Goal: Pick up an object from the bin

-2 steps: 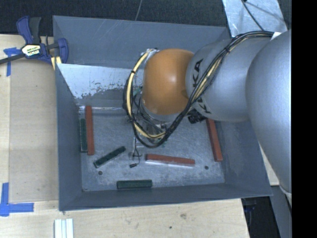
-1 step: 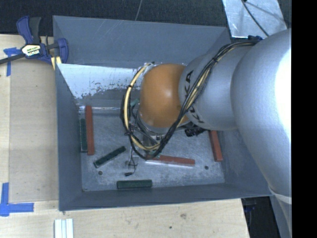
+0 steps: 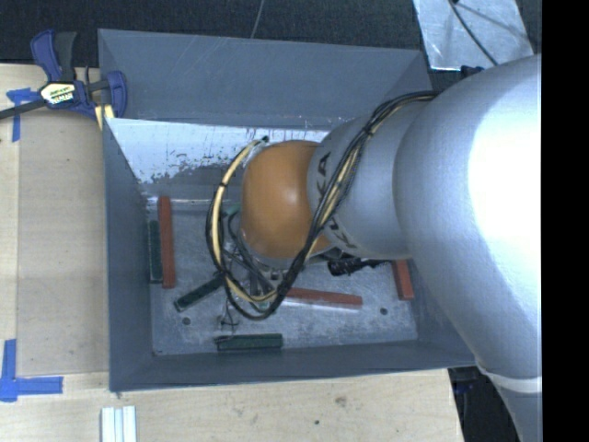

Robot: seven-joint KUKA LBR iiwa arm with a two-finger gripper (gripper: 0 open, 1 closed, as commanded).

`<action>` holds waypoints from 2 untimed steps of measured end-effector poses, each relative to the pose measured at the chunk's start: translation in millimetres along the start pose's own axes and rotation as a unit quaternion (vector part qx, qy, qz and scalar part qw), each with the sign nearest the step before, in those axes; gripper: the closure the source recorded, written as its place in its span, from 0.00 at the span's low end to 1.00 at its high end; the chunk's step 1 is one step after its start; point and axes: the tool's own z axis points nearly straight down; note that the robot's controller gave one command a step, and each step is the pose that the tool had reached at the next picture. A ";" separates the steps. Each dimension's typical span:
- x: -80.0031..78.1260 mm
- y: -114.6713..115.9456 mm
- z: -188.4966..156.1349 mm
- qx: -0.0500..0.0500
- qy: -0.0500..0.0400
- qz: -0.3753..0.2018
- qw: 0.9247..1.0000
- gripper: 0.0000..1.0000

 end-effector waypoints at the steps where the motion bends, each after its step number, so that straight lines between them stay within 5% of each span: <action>1: -9.6 41.6 6.6 -0.001 -0.001 -0.001 1.000 1.00; 2: -9.6 41.6 6.6 -0.001 -0.001 -0.001 1.000 1.00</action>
Offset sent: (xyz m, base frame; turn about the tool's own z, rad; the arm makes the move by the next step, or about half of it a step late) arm 0.0000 0.0000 0.0000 0.0000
